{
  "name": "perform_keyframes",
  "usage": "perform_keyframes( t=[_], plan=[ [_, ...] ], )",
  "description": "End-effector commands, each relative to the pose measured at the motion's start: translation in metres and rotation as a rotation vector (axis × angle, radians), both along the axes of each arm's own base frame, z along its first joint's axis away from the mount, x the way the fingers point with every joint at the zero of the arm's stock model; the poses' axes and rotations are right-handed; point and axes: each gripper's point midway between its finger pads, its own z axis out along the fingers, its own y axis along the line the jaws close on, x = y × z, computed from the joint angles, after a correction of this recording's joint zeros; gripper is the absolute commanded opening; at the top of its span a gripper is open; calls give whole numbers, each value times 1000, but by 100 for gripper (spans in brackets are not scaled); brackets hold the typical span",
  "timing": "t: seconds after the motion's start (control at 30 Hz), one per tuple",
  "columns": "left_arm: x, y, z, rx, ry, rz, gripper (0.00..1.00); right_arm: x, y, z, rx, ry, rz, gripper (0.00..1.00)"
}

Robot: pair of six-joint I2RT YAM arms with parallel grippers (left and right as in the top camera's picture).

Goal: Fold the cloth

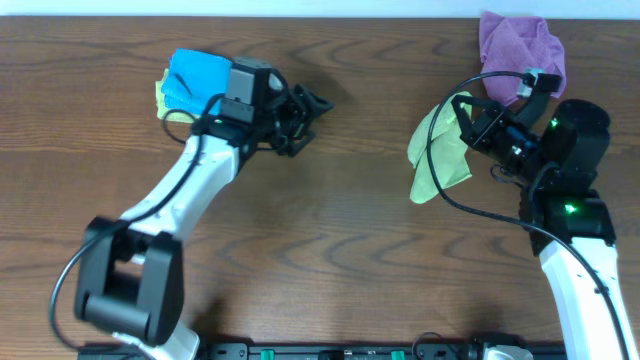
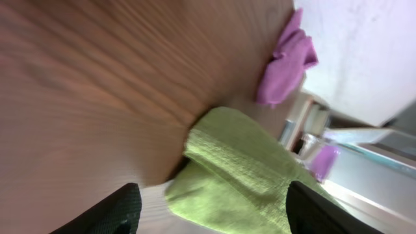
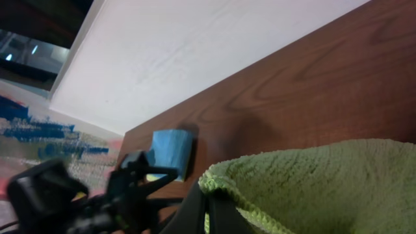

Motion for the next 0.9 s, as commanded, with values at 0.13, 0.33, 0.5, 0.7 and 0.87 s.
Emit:
perform_keyframes(
  t=[0.13, 0.33, 0.5, 0.7, 0.87],
  plan=[
    [-5, -52, -20, -166, 164, -28, 74, 0, 4, 9, -15, -32, 21, 1],
    [-14, -85, -36, -202, 216, -50, 78, 0, 4, 9, -14, -32, 20, 1],
    [-26, -107, -61, -217, 334, -23, 78, 0, 4, 9, -14, -31, 21, 1],
    [-33, -138, -75, -285, 435, 35, 78, 0, 4, 9, -14, -31, 21, 1],
    [-40, -152, -81, -293, 461, 52, 80, 0, 4, 9, -14, -31, 21, 1]
  ],
)
